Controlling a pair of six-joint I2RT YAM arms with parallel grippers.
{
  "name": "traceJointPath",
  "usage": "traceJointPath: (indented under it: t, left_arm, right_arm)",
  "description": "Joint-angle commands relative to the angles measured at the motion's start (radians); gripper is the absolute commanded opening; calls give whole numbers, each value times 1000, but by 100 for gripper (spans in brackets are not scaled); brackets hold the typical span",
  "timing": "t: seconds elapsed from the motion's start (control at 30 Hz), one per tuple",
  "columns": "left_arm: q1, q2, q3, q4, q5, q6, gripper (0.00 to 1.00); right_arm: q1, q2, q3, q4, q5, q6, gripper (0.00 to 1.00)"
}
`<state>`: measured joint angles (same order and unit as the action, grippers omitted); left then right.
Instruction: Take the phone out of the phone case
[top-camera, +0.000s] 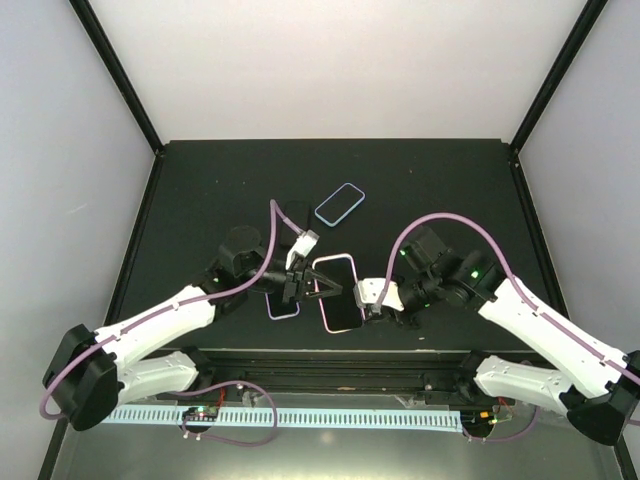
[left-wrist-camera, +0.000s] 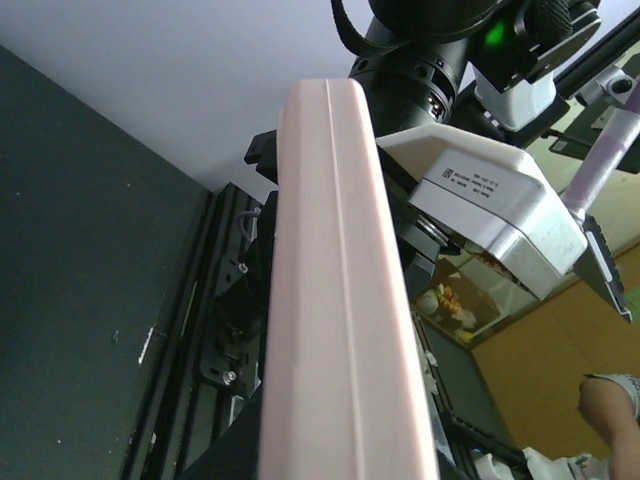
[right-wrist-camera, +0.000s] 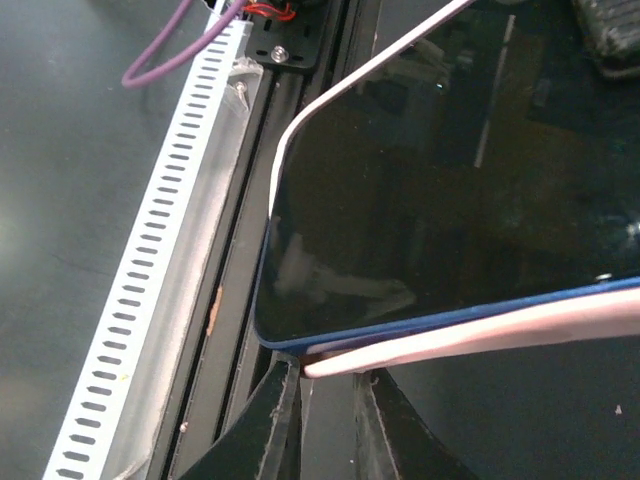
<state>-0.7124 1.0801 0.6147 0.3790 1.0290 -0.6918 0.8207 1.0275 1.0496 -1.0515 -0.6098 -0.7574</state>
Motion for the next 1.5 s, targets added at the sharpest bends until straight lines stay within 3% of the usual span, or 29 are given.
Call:
traceJointPath:
  t: [0.0, 0.17, 0.37, 0.53, 0.6, 0.7, 0.8, 1.17, 1.33, 1.47]
  left_arm:
    - [-5, 23, 24, 97, -2, -82, 2]
    - [-8, 14, 17, 116, 2, -95, 2]
    - [-10, -1, 10, 118, 3, -97, 2]
    - [-10, -6, 6, 117, 2, -103, 1]
    - [-9, -9, 8, 109, 0, -100, 2]
    - [-10, -19, 6, 98, -1, -85, 2]
    - [-12, -25, -5, 127, -4, -91, 2]
    - [-42, 27, -5, 227, 4, -87, 1]
    - [-42, 55, 4, 267, 4, -94, 2]
    - [-44, 57, 7, 287, -16, -91, 2]
  right_arm:
    - [20, 7, -4, 193, 24, -50, 3]
    - [20, 25, -19, 262, 66, -4, 1]
    - [16, 54, -65, 477, 290, 194, 1]
    - [-4, 54, -77, 544, 258, 342, 4]
    - [-8, 38, -88, 565, 225, 390, 11]
    - [-14, 18, -99, 590, 218, 464, 40]
    - [-27, 29, -90, 596, 242, 518, 49]
    - [-76, 29, -30, 547, -71, 593, 48]
    - [-77, 17, 23, 464, -292, 593, 43]
    - [-78, -6, 21, 460, -355, 637, 36]
